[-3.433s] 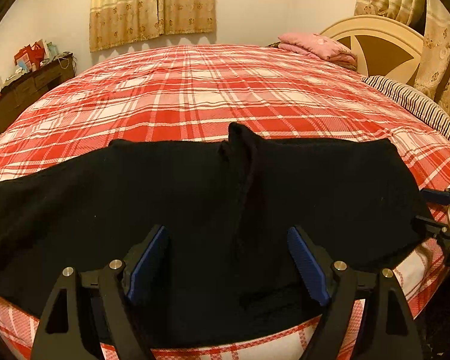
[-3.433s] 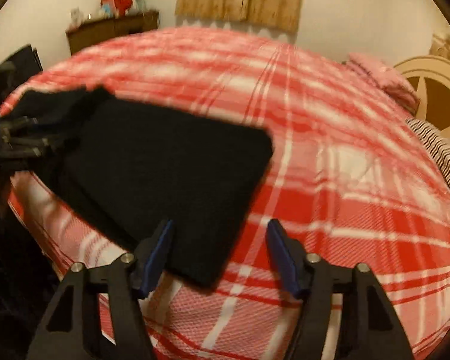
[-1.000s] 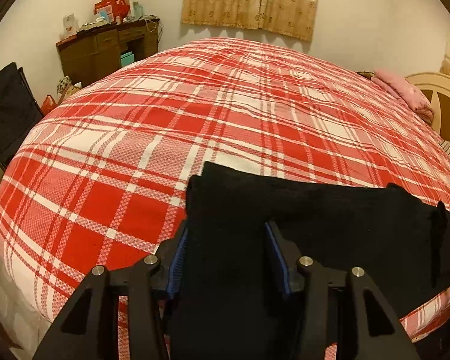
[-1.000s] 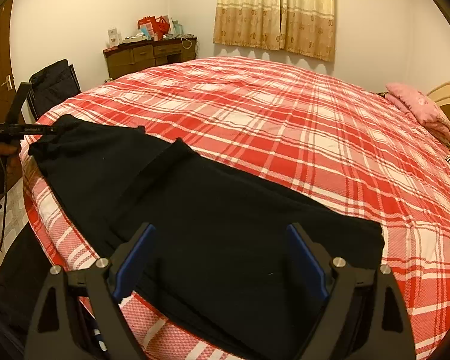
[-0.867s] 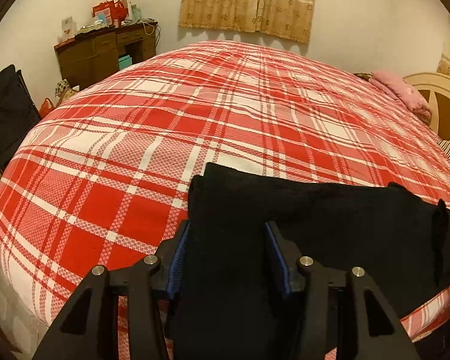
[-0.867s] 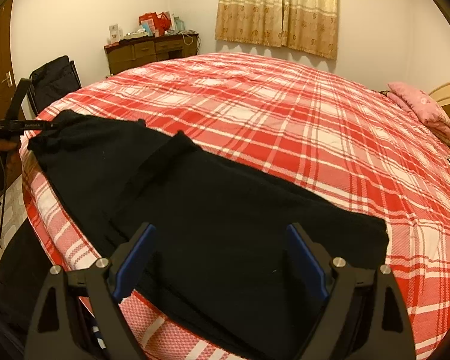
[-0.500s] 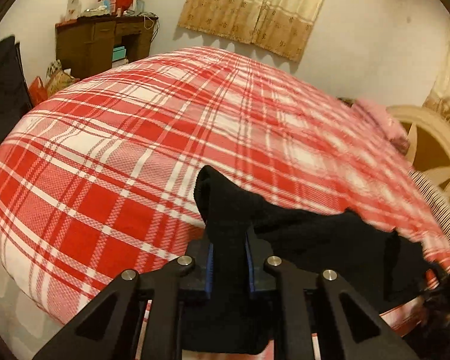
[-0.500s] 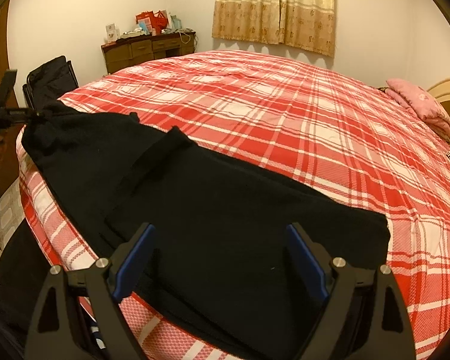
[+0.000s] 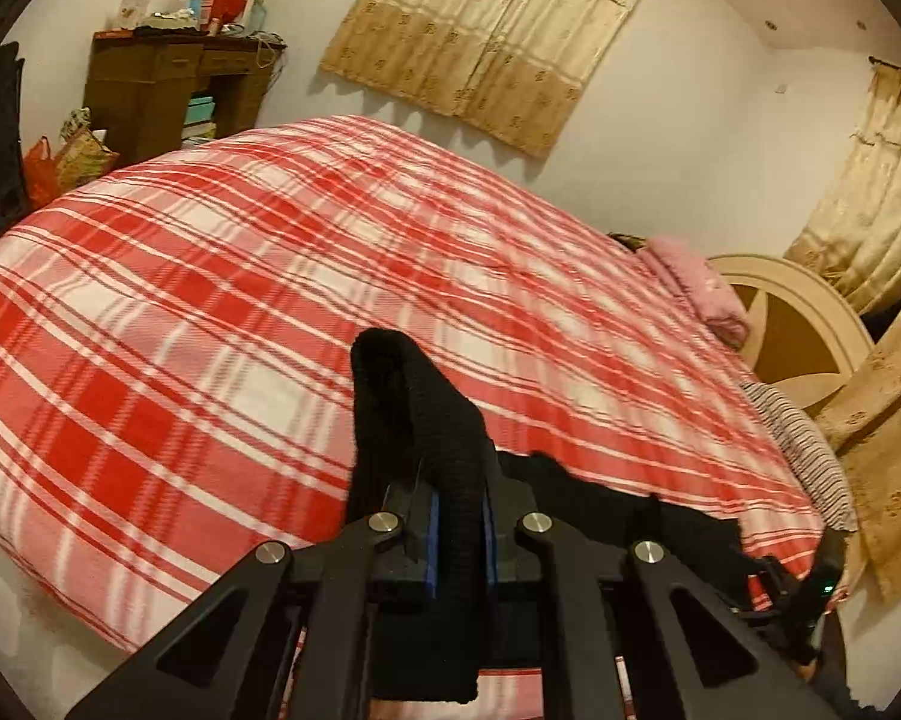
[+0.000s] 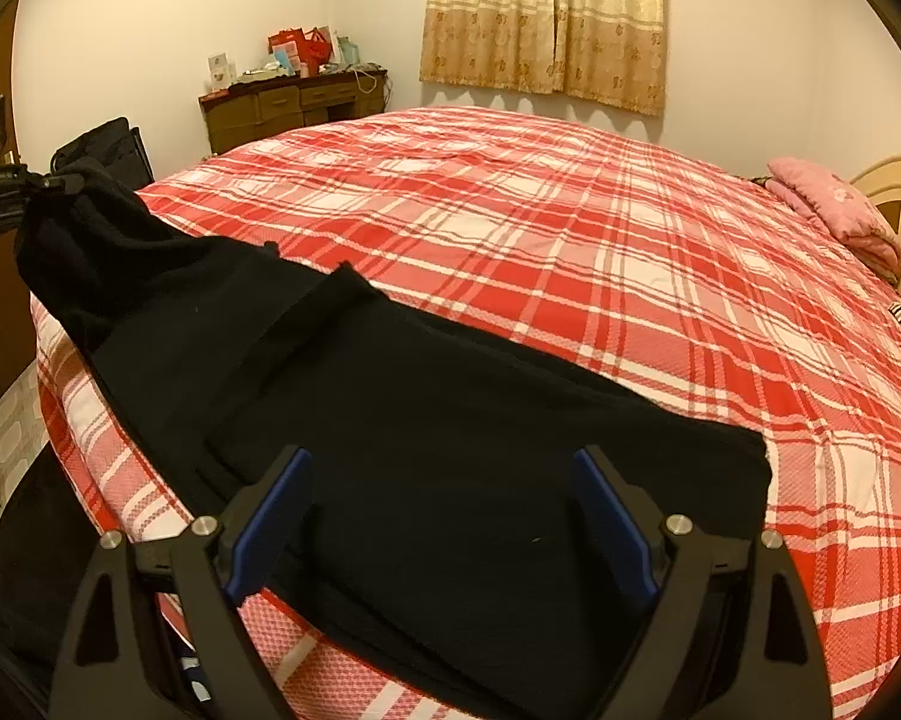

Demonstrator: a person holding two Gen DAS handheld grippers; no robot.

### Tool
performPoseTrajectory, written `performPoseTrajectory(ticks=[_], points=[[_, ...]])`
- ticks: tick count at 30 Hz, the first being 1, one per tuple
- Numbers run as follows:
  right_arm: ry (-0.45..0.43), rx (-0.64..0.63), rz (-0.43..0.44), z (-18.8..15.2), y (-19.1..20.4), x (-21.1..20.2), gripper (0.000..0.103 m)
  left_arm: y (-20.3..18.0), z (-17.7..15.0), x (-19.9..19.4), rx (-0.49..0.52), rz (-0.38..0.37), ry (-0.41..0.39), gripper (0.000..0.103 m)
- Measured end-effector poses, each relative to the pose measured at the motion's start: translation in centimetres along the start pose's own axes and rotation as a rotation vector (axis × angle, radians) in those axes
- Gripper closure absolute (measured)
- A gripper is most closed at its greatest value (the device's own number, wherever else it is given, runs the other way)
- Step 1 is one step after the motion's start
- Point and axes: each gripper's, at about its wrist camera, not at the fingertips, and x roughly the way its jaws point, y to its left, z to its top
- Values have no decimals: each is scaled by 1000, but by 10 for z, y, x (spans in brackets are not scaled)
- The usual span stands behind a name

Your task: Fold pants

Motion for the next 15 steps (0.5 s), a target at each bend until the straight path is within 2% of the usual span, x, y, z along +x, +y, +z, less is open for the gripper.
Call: performPoseTrajectory(ticks=[8,15], points=[[-5,3,0,2,-2,-1,12,-27,-8,9,1,-42,3,93],[-18,30,-8,4,-8,-2,12,-70,-13,17,44,-134,10,93]])
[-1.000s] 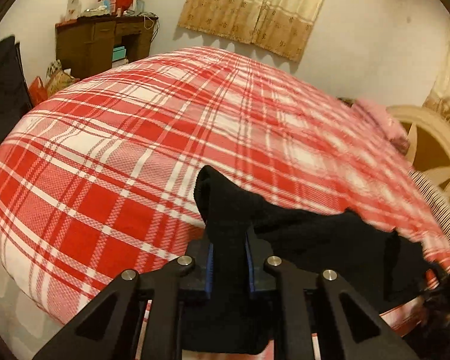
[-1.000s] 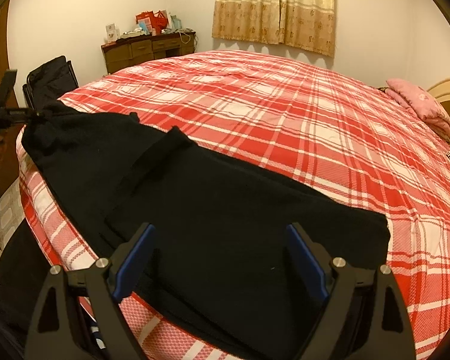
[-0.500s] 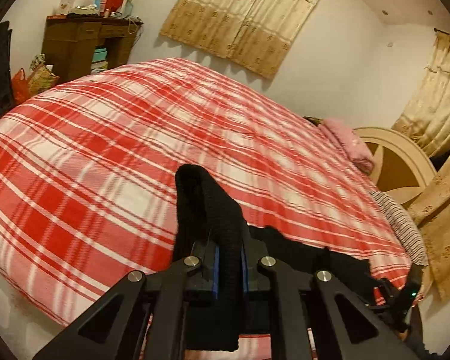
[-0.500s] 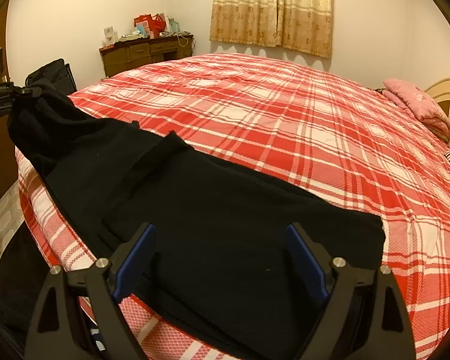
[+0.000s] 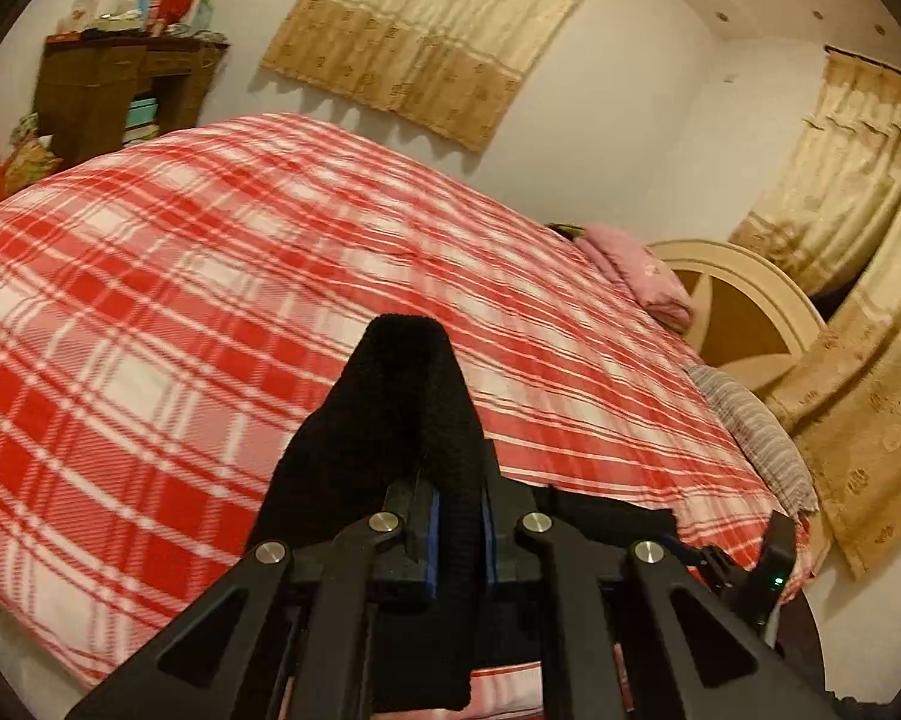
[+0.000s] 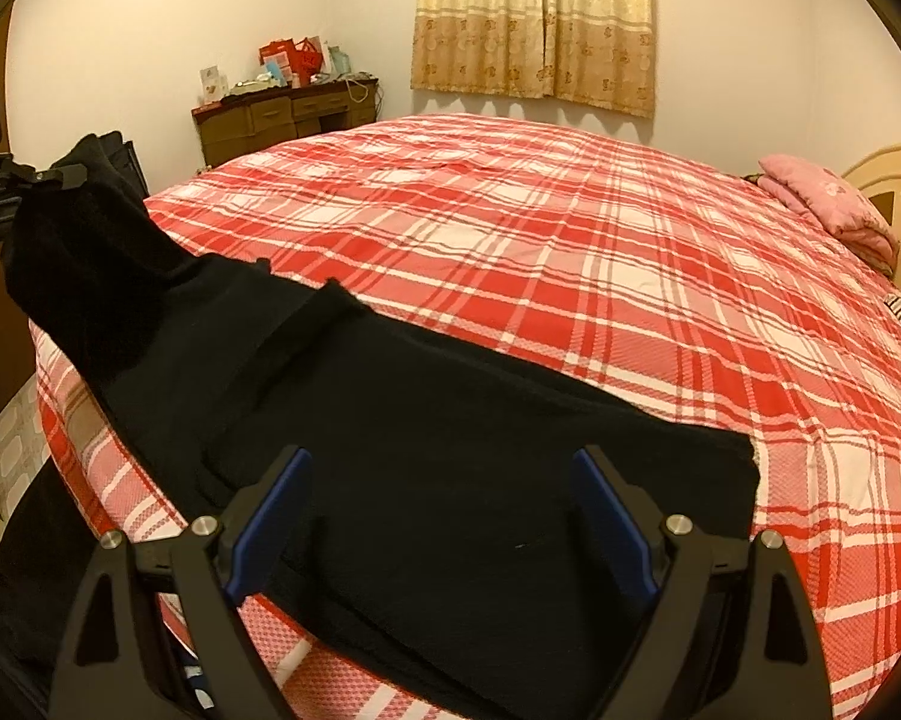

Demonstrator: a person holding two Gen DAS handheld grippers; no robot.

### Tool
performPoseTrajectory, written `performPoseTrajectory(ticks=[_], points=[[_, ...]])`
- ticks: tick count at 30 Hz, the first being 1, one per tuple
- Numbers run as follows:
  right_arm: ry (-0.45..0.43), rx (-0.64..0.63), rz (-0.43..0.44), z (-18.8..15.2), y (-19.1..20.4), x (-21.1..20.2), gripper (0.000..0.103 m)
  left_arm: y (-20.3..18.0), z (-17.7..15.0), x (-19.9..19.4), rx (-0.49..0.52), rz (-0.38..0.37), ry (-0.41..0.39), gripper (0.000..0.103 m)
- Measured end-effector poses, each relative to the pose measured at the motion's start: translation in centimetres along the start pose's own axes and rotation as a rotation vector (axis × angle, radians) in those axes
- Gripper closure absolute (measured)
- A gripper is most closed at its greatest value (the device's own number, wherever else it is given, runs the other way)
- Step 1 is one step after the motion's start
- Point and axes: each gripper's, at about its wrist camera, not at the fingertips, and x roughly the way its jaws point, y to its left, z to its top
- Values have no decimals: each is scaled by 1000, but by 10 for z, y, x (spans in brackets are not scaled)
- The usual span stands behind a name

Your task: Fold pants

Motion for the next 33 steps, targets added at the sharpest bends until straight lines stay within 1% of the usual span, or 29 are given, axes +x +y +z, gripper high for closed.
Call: performPoseTrajectory(ticks=[4,7,17,22,25,30,33], points=[[-8,20,-3,2,-4,-1,12,-23,-1,12,23,-40,12,93],[-16,47,-8,4,-10,-4,12,-37,-3,20,39,-53,30,93],[-71,192,-41,13,-56,-28,12,-90,-8,42,94,-91,76,93],[-78,209,-59,11,-69,-31,12,-118,-8,53,131,-115,93,93],[-84,228,-72,11,-77,-33,12,-130,-15,66,151,-121,120,93],[-94,324,-66,11,-101,-36,12,-145,-38,101,184,-101,180,93],[-83,373,-52,9,-112,-34,12,-148,-52,124,182,-94,220,93]])
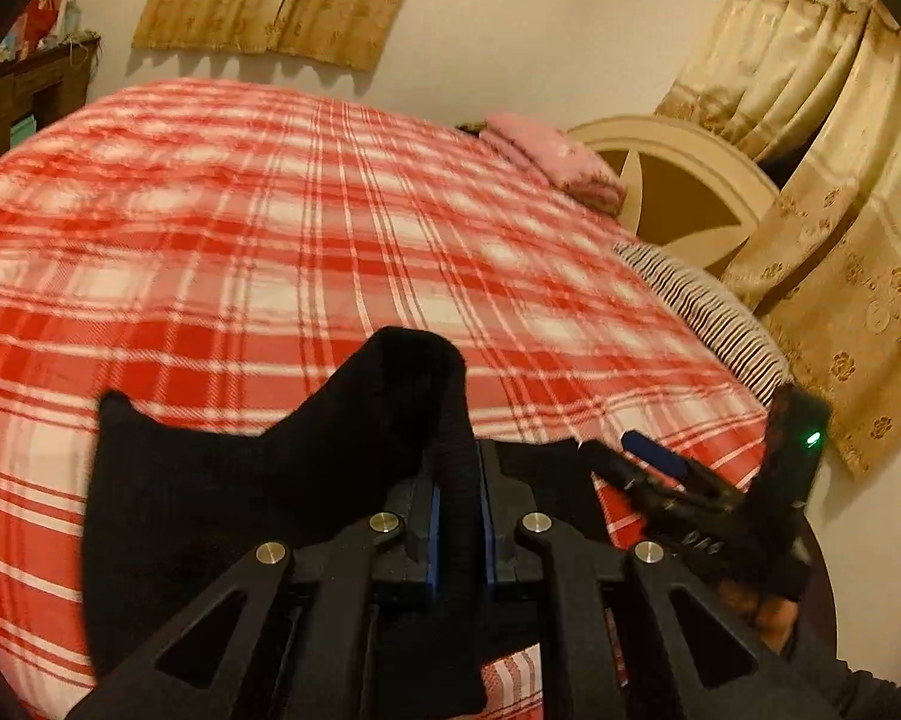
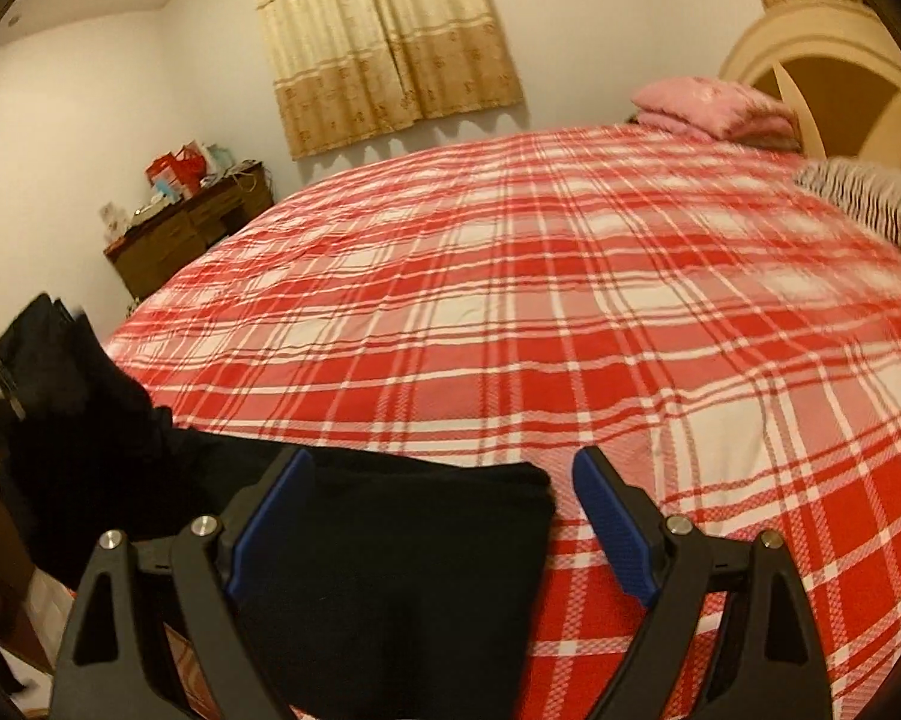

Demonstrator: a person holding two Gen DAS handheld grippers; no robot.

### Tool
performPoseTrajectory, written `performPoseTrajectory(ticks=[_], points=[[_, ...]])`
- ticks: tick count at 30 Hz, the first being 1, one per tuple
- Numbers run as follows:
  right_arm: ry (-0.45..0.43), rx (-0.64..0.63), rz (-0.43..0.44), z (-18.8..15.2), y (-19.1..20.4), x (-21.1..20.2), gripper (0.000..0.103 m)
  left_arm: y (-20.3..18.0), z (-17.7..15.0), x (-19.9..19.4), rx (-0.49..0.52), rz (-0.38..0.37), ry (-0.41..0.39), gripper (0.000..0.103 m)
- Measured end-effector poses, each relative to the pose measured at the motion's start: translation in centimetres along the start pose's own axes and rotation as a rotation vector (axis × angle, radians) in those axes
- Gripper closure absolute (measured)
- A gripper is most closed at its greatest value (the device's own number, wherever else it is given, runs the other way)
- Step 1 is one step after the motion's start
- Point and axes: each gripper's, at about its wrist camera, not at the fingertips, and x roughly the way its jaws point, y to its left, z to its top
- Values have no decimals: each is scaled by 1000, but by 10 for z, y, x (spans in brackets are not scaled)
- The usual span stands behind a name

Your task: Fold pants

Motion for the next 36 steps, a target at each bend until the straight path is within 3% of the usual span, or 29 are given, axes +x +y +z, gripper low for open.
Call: performPoseTrajectory(ticks=[4,10,14,17,18,19,20,21,22,26,30,36], points=[[31,66,43,-1,-10,5,12,-10,-11,28,14,11,41,93],[77,204,238,-2,-25,9,12,-28,-28,57,92,43,60,93],[114,250,296,-5,-30,15,12,-44,-41,58,159,-3,71,89],[140,283,360,-7,-31,20,12,-60,-50,35,276,0,17,85],[146,286,366,-7,-31,21,12,-62,-53,25,309,2,-6,77],[151,286,366,-8,-30,21,12,-62,-56,13,334,13,-37,59],[154,286,369,-8,-29,21,12,-57,-58,0,345,38,-76,49],[158,285,374,-8,-29,21,12,-50,-59,-11,345,71,-113,30],[162,280,381,-8,-26,20,12,-40,-60,-23,335,118,-157,23],[183,224,394,-10,-8,18,13,13,-56,-53,253,270,-250,22],[231,182,393,-18,13,25,13,66,-51,-59,146,396,-260,22],[267,131,355,-26,34,35,14,114,-64,-40,-1,412,-194,22]])
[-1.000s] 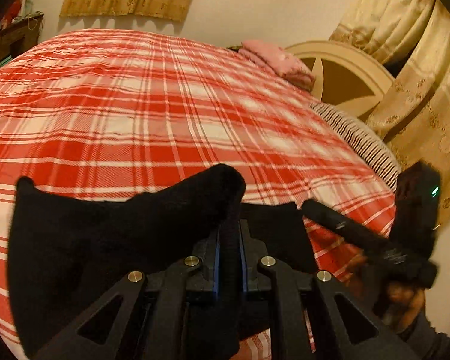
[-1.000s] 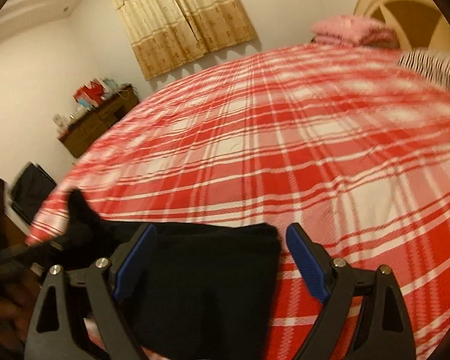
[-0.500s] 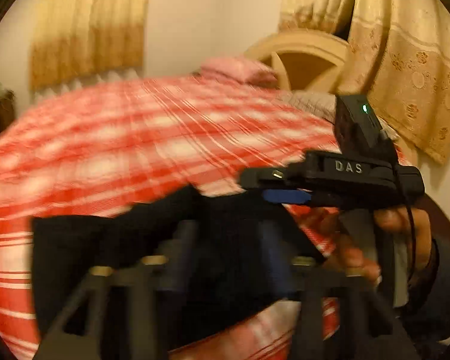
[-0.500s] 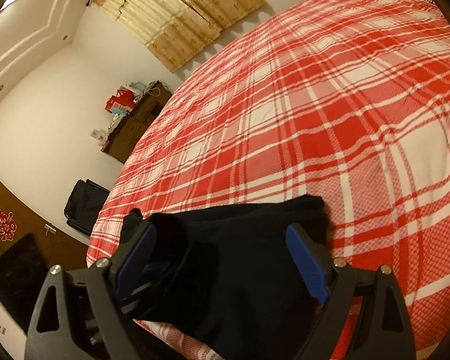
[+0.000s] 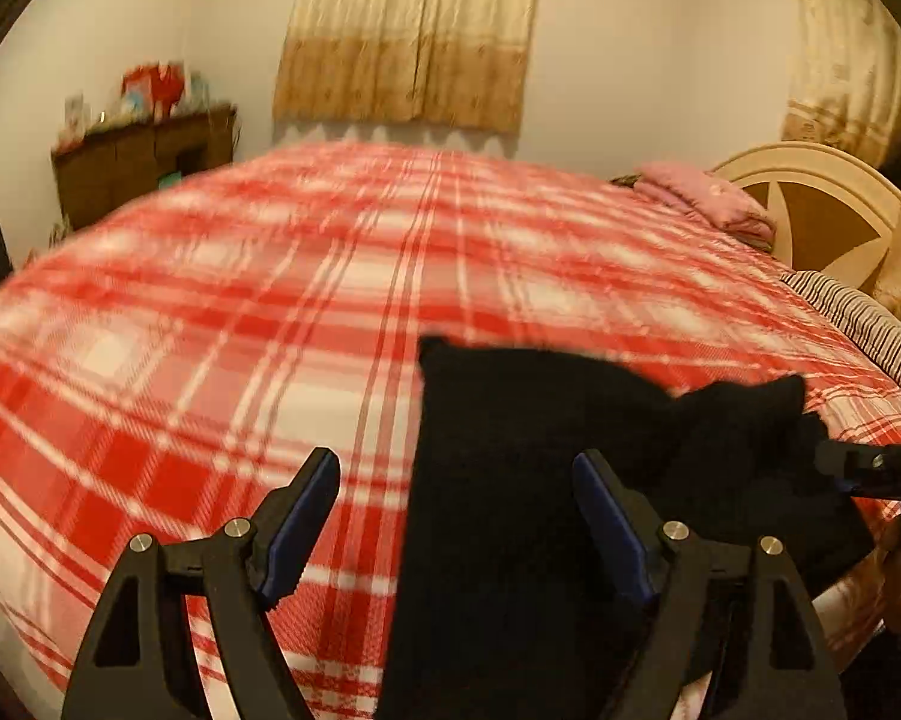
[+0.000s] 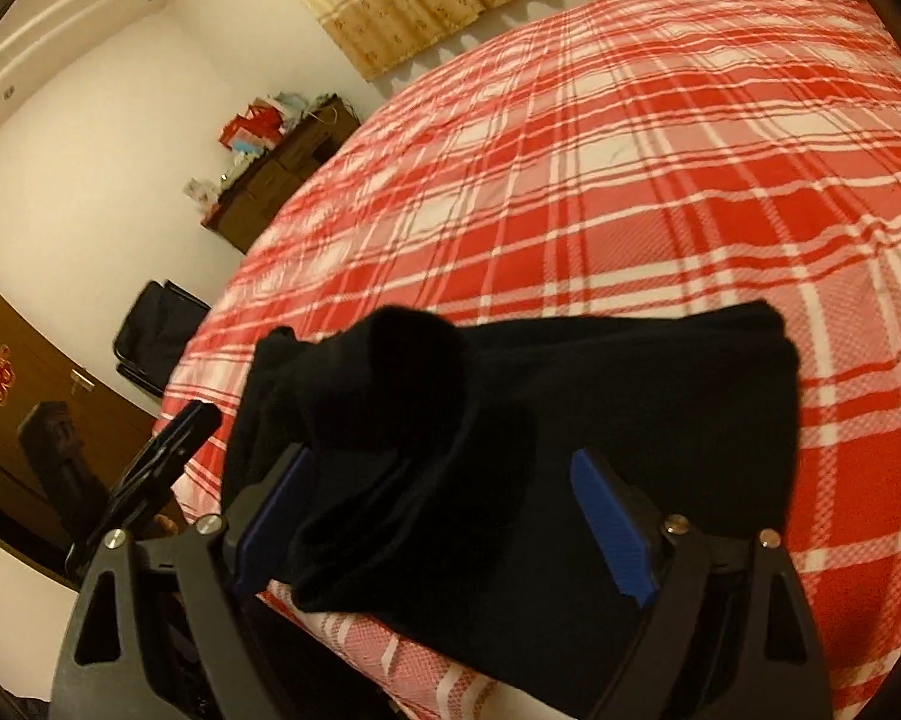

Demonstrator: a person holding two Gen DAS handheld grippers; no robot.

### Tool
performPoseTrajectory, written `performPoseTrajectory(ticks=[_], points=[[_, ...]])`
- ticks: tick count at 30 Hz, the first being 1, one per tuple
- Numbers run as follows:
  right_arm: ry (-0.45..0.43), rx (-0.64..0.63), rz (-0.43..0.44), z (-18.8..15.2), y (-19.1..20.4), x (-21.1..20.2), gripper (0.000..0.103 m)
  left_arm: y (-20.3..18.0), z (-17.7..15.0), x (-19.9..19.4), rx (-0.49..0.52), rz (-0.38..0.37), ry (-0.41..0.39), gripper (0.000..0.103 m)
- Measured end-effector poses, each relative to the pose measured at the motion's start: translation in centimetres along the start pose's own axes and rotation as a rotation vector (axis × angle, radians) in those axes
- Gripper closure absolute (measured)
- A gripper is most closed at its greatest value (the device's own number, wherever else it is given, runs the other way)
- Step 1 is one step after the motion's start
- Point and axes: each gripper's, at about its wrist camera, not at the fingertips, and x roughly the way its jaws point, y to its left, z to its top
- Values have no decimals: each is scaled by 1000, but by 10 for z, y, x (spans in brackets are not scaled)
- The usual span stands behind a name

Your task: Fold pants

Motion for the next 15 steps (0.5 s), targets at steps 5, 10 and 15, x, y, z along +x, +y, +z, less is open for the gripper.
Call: performPoseTrajectory(ticks=[5,10,15], points=[[31,-13,8,1,11,12,22,-4,-11,11,-2,-15,29,22],[62,-70,-61,-4,24,22,23,-11,-15,10,14,-25,33,22],[85,-112,-79,-6,27,27,74,-10,-16,6,11,-32,25,22]])
